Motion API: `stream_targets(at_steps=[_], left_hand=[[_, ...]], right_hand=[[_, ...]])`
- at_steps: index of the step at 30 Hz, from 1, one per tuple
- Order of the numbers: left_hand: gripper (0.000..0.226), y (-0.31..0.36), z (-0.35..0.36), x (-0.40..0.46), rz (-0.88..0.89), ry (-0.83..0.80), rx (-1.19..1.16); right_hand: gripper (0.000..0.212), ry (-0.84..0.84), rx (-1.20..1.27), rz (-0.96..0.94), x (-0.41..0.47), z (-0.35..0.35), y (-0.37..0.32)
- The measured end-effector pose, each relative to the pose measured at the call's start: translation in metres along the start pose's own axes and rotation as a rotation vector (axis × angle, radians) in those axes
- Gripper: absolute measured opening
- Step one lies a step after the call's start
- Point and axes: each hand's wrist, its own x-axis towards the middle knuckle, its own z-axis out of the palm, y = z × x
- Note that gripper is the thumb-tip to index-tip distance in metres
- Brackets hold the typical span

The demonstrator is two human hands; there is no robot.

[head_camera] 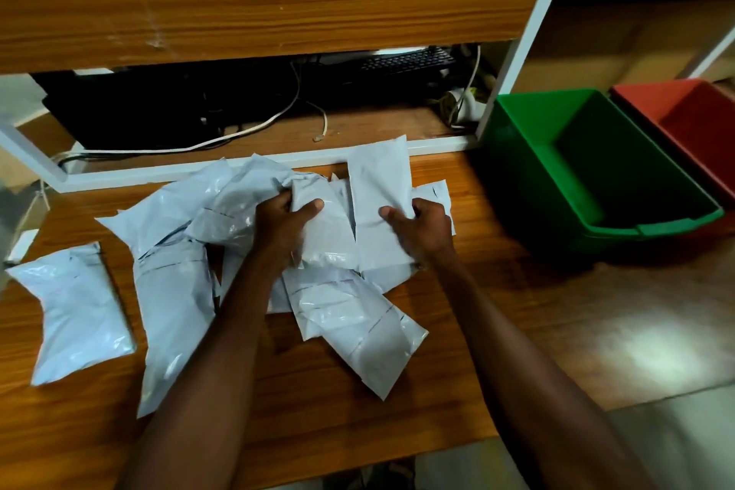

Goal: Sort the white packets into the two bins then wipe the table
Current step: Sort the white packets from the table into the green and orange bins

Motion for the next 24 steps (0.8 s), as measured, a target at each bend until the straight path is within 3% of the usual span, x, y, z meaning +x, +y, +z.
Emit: stream_targets(at_steps=[5, 14, 18, 24], left_hand=[[0.034, 0.019, 0.007, -0.015, 0.040, -0.140, -0.153], [0.037, 0.077, 0.072, -0.055, 0.106, -0.267, -0.280], [0.037, 0.102, 0.124, -0.071, 0.124, -0.308, -0.307], [0.043, 0.129, 0.219, -0.089, 0.134, -0.274, -0.337]], right_hand=[[0.025, -0.021, 0.257, -0.018, -0.015, -0.034, -0.010], [0.025, 0.032, 0.458, -0.096, -0.032, -0.132, -0.016], [0.016, 0.141, 0.425, -0.137, -0.029, -0.195, -0.010], [0.027, 0.162, 0.278, -0.204, 0.007, -0.303, 0.012]])
